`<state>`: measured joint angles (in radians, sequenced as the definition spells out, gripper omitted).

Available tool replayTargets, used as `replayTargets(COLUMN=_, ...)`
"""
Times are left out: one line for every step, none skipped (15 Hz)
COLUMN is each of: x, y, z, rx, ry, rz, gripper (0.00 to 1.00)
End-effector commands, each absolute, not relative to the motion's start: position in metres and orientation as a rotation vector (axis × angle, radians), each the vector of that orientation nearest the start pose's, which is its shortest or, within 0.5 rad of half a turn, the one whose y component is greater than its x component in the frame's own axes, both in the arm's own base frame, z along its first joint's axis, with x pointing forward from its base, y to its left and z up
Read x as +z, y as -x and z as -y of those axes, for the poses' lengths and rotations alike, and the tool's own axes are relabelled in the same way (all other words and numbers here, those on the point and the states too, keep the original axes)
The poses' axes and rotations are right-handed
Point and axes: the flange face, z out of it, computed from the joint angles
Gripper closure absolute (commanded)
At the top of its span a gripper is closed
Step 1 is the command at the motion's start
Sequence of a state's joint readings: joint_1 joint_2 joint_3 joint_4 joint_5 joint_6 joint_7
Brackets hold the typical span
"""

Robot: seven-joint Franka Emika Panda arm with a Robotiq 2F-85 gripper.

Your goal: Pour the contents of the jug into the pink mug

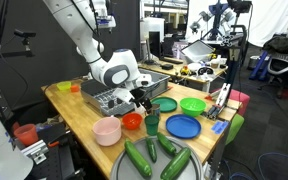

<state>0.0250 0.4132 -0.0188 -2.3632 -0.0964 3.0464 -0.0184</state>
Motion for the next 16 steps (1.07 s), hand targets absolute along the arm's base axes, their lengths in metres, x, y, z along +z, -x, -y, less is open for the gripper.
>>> replayTargets(x=0.18, y=-0.538, z=-0.009, rx=-0.453, ry=3.123, rz=0.204, gripper=0.0)
replayTargets(x=0.18, y=-0.541, z=-0.008, rx=-0.456, ry=3.127, rz=0.205, gripper=0.0)
replayTargets(x=0.181, y=-0.544, z=-0.007, rx=-0.459, ry=3.127, rz=0.203, gripper=0.0)
replayTargets(x=0.181, y=-0.547, z=-0.006, rx=-0.462, ry=3.127, rz=0.207, gripper=0.0)
replayTargets(x=0.18, y=-0.549, z=-0.006, rx=-0.46, ry=3.125, rz=0.212, gripper=0.0)
replayTargets(x=0.179, y=-0.551, z=-0.006, rx=-0.459, ry=3.125, rz=0.217, gripper=0.0)
replayTargets(x=0.178, y=-0.554, z=-0.006, rx=-0.457, ry=3.124, rz=0.22, gripper=0.0)
replayTargets(x=0.177, y=-0.556, z=-0.005, rx=-0.453, ry=3.124, rz=0.221, gripper=0.0)
replayTargets(x=0.174, y=-0.558, z=-0.005, rx=-0.447, ry=3.119, rz=0.221, gripper=0.0)
replayTargets(x=0.172, y=-0.559, z=-0.005, rx=-0.439, ry=3.118, rz=0.223, gripper=0.0)
replayTargets(x=0.169, y=-0.561, z=-0.005, rx=-0.433, ry=3.118, rz=0.228, gripper=0.0)
replayTargets(x=0.166, y=-0.562, z=-0.005, rx=-0.427, ry=3.116, rz=0.229, gripper=0.0)
replayTargets(x=0.163, y=-0.563, z=-0.004, rx=-0.421, ry=3.116, rz=0.229, gripper=0.0)
replayTargets(x=0.162, y=-0.565, z=-0.003, rx=-0.419, ry=3.116, rz=0.228, gripper=0.0)
replayTargets(x=0.16, y=-0.565, z=-0.002, rx=-0.415, ry=3.118, rz=0.228, gripper=0.0)
replayTargets(x=0.16, y=-0.565, z=0.0, rx=-0.414, ry=3.12, rz=0.225, gripper=0.0)
